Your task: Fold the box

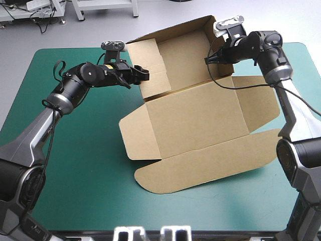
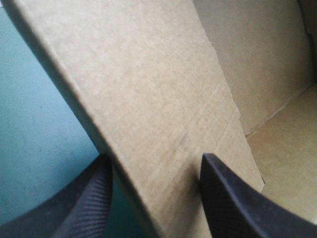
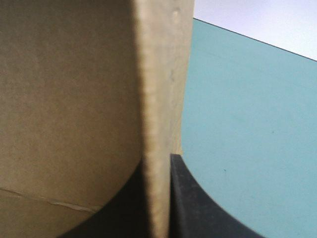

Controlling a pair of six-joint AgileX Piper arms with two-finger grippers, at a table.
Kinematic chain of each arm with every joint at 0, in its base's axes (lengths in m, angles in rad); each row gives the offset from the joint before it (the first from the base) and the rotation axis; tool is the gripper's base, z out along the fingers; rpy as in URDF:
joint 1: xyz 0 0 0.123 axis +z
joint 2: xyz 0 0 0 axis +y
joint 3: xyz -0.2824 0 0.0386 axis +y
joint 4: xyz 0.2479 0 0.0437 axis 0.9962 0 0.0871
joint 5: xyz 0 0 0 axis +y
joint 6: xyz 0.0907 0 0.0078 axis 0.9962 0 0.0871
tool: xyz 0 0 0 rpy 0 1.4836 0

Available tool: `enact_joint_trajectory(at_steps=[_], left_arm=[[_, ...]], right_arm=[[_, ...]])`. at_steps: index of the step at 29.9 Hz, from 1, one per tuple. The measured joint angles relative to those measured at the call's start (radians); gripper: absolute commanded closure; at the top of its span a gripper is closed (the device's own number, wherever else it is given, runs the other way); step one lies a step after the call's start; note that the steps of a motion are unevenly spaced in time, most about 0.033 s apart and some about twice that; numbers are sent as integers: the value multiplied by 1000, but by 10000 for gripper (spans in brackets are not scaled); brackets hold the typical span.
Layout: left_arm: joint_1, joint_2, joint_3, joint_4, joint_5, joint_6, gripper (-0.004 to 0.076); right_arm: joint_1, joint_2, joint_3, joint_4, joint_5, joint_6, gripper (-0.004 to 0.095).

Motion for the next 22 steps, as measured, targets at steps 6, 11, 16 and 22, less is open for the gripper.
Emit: enact_joint_trajectory(at_steps=[6,11,16,22], left_arm=[[-1,-1,0,174,10,-280,349],[-1,3,0,211,6,-344,416],[7,6,1,245,6,-373,563],[17,6,1,275,5,-380,732]], right_arm=[[47,4,1,-1,-7,16,925],[54,26,1,10,-3,28,925],[52,52,2,88,16,0,925],[50,59,4,145,20,-50,926]])
